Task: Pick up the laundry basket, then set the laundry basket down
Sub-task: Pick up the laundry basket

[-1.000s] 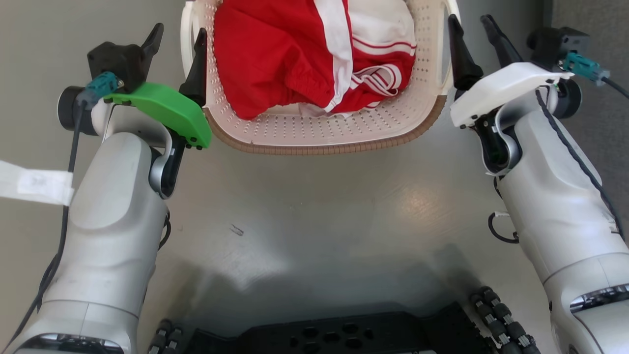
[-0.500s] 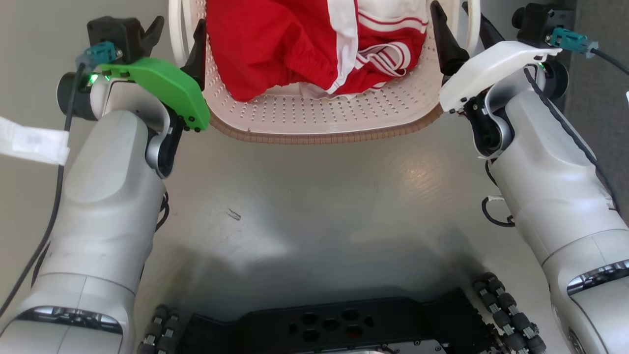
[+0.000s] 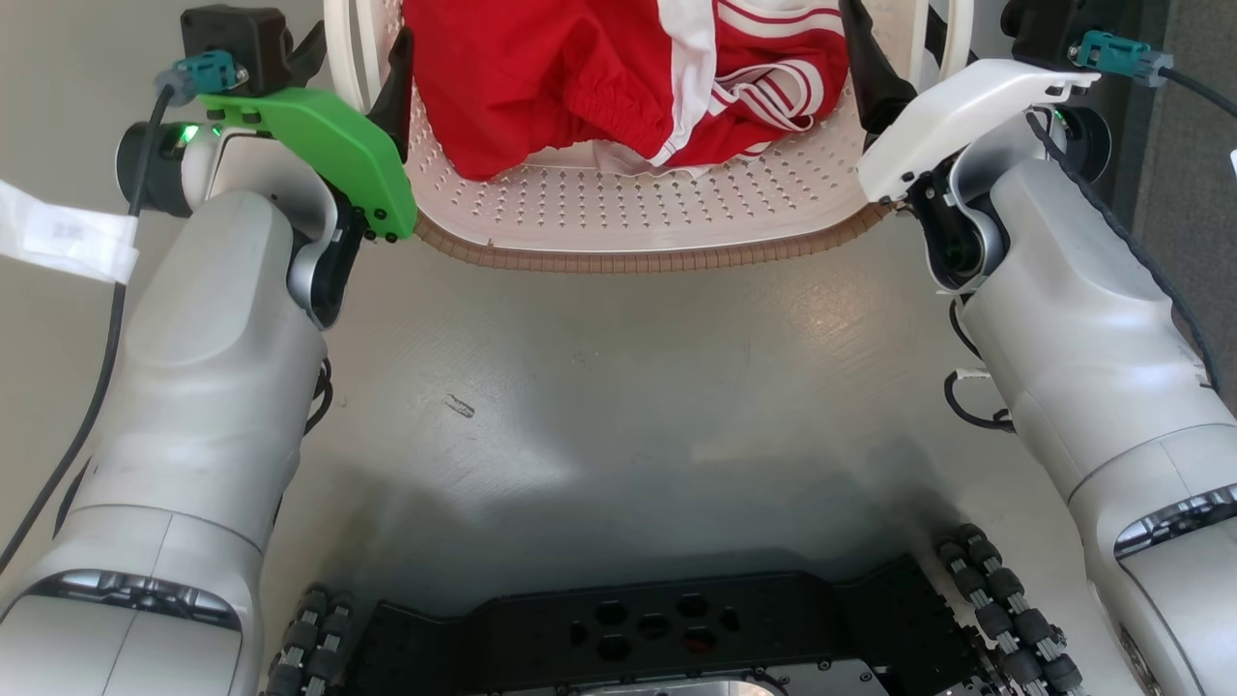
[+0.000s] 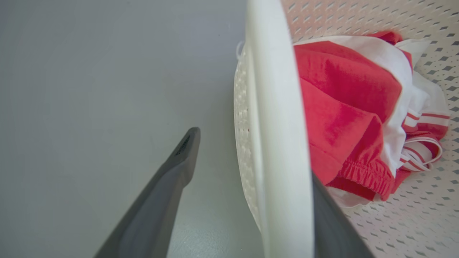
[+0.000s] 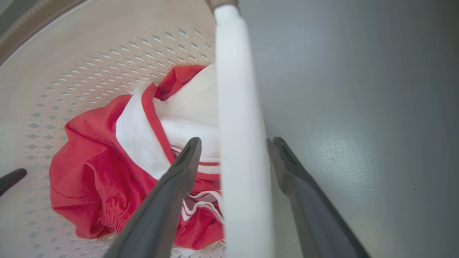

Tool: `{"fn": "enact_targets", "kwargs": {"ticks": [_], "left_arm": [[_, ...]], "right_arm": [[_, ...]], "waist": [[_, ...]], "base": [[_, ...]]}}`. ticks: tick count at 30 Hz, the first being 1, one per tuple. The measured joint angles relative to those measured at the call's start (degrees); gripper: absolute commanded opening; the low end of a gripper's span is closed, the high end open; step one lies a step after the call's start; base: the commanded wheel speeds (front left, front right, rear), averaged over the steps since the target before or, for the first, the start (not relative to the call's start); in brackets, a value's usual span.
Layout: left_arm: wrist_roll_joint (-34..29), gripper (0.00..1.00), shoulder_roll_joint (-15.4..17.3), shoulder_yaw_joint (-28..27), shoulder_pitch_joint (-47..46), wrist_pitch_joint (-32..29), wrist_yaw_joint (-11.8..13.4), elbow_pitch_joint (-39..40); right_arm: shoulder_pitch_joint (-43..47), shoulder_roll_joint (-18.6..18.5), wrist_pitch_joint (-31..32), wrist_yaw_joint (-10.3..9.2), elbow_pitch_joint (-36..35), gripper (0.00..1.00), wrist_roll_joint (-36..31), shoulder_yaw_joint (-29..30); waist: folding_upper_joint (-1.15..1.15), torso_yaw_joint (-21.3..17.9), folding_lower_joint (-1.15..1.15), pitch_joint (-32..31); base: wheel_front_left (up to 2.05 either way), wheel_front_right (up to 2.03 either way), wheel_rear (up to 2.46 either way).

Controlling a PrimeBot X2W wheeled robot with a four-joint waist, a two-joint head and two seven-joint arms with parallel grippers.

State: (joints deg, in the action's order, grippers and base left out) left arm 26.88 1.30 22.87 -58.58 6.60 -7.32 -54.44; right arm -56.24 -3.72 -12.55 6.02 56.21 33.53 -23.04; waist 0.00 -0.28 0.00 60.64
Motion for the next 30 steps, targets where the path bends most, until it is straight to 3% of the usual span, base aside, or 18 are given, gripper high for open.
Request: {"fn": "enact_targets", "kwargs": {"ticks": [2, 3, 4, 6, 7, 11, 30], "left_arm": [[0.16, 0.97, -0.02, 0.59, -0.53, -0.01, 0.0, -0.53], [0.24, 0.86, -0.02, 0.92, -0.73, -0.01, 0.0, -0.67], [0.57, 0.69, -0.04, 1.18, -0.87, -0.01, 0.0, -0.71], [1.13, 0.17, -0.11, 1.58, -1.25, 0.0, 0.0, -0.88], [1.2, 0.0, -0.14, 1.78, -1.43, 0.04, 0.0, -0.87], [2.34, 0.0, -0.53, 2.38, -2.21, 0.54, 0.13, -1.21], [5.14, 0.0, -0.92, 5.77, -2.27, 2.59, 0.13, -6.49]], "right_arm": [[-0.27, -0.04, 0.0, -0.04, 0.38, 1.0, 0.82, -0.47], [-0.5, -0.04, 0.0, -0.04, 0.57, 1.0, 1.1, -0.79], [-0.74, -0.07, 0.0, -0.05, 0.75, 0.86, 1.37, -1.08], [-1.13, -0.08, -0.01, -0.07, 0.99, 0.27, 1.83, -1.53], [-1.24, -0.08, -0.01, -0.07, 1.12, 0.0, 1.89, -1.76], [-1.56, 0.18, -0.05, -1.08, 1.59, 0.0, 2.48, -2.77], [-1.91, 0.45, -0.79, -1.07, 5.43, 0.0, 5.55, -7.14]], "waist": [[0.0, 0.01, 0.0, 0.04], [0.0, 0.02, 0.0, 0.06], [0.0, 0.02, 0.0, 0.08], [0.0, 0.04, 0.0, 0.1], [0.0, 0.04, 0.0, 0.1], [0.0, 0.09, 0.0, 0.06], [0.0, 0.07, 0.0, -4.97]], "base": [[0.0, 0.0, 0.0], [0.0, 0.0, 0.0], [0.0, 0.0, 0.0], [0.0, 0.0, 0.0], [0.0, 0.0, 0.0], [0.0, 0.0, 0.0], [0.0, 0.0, 0.0]]}}
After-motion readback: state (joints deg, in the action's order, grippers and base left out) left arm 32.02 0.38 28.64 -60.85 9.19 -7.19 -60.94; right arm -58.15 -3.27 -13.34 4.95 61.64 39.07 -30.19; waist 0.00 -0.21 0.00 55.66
